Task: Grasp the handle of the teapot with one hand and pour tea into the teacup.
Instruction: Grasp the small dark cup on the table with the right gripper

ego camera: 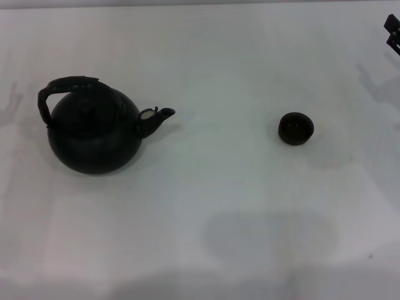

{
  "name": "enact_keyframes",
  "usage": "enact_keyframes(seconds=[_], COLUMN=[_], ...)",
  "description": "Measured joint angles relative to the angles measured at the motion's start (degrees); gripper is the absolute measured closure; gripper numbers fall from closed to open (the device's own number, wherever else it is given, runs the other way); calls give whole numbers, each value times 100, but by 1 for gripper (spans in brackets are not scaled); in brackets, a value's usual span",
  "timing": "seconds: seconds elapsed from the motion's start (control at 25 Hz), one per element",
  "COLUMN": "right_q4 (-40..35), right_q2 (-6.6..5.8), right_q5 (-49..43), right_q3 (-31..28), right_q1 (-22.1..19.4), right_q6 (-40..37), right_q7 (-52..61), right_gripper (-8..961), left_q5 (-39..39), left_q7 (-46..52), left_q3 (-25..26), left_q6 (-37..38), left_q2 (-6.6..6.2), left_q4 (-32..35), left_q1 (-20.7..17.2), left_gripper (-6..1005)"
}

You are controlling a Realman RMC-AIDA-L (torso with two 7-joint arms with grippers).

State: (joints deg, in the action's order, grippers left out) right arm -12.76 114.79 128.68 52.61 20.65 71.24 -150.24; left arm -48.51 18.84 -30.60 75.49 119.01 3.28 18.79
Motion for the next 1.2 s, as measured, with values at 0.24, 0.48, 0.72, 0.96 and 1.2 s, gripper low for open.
enact_keyframes(seconds=[0.24,0.48,0.72,0.96,1.2], right_q4=[0,0,-40,-852,-2154], right_q2=[-11,-6,-43,-273,-636], right_q5=[-1,-1,-134,-1275,-3042], right_q3=[-33,-28,6,14,10], right_q1=[0,8,17,-1,90], right_q6=[-74,-151,-156,-174,-73], right_q7=[-7,-45,64,1260,3065], right_gripper=[213,212,211,210,210], left_q5=[0,-1,-1,-1,-1], left_q7=[-3,-3,-2,11,30], left_q3=[2,2,2,2,-5], left_q6=[33,40,22,5,4], left_q2=[7,8,16,17,25], left_q4=[-1,-36,-40,-47,-57], left_q1=[-8,-33,-43,-42,-47], left_gripper=[125,127,128,130,132])
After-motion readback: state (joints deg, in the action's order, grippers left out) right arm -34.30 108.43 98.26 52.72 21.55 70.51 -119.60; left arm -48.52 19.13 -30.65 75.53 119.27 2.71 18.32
